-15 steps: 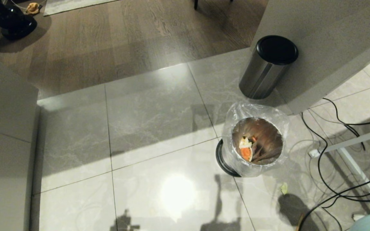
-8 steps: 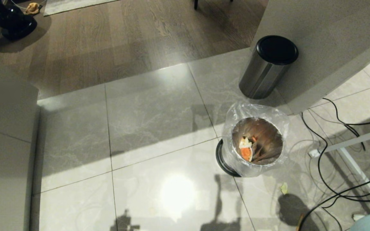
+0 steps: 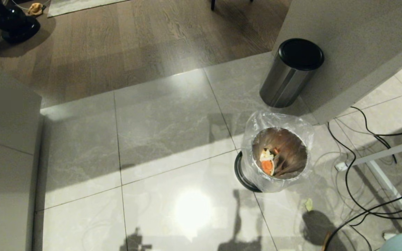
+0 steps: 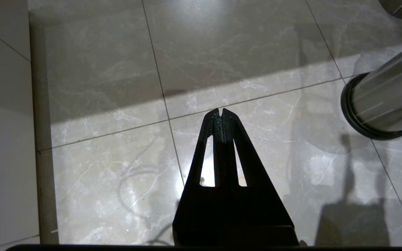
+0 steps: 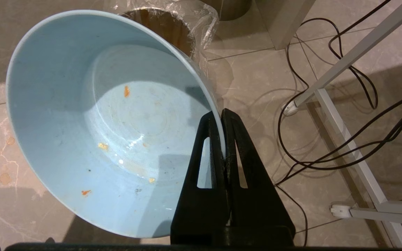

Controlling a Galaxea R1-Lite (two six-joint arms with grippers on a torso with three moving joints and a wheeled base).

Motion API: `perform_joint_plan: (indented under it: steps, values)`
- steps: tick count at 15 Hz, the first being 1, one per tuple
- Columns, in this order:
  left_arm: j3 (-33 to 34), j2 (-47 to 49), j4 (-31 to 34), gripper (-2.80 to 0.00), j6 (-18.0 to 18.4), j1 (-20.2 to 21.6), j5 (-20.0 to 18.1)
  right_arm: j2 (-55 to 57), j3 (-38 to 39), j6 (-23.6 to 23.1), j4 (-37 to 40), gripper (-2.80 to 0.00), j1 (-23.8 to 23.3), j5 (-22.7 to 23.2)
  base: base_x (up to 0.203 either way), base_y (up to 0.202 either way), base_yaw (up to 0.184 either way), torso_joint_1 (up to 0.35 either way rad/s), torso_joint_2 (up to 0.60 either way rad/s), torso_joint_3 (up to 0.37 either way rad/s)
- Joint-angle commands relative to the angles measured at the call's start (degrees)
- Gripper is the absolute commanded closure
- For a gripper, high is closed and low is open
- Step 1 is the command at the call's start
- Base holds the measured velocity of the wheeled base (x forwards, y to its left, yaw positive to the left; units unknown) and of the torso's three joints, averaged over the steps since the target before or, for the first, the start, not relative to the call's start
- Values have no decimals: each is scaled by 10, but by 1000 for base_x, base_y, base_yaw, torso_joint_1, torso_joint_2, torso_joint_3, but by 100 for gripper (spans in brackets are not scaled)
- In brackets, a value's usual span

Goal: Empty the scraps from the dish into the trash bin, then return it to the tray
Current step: Put the bowl back to the table

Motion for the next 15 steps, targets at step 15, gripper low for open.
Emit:
perform_joint_plan:
  steps: [15]
  values:
    - [0,1,0,0,-1,-1,1,0,0,0,0,0,0,0,0,0,0,2,2,154]
